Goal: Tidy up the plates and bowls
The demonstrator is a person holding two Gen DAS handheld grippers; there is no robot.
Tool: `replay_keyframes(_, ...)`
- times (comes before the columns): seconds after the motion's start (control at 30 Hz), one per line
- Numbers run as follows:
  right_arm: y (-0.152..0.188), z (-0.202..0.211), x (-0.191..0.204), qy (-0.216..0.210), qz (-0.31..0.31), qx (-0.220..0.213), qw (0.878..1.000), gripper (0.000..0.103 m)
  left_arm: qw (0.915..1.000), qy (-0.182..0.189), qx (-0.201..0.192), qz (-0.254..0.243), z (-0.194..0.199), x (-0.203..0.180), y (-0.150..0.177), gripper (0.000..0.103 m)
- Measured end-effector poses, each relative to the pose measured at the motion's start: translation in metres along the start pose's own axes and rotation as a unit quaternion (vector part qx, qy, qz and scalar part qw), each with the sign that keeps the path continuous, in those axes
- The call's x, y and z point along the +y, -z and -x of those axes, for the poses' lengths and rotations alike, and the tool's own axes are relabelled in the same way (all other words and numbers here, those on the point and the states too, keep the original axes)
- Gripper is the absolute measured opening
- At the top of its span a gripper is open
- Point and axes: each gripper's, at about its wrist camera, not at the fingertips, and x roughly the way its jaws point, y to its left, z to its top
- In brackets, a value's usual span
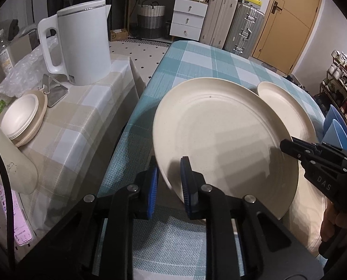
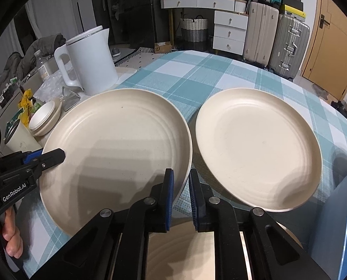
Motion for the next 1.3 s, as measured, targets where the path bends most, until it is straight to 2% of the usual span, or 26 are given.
replay_keyframes(0.6, 0.007, 0.048, -0.008, 0.019, -0.018, -0.031, 0.999, 0.013, 0.9989, 0.017, -0.026, -0.034, 0.040, -0.031, -0.002, 0.016)
replay_keyframes(1.3, 0.040, 0.100, -0.040, 0.052, -0.060, -0.050, 0.996, 0.013, 0.9940, 0.052, -0.026, -0.093, 0.067, -0.084, 0.011, 0.016)
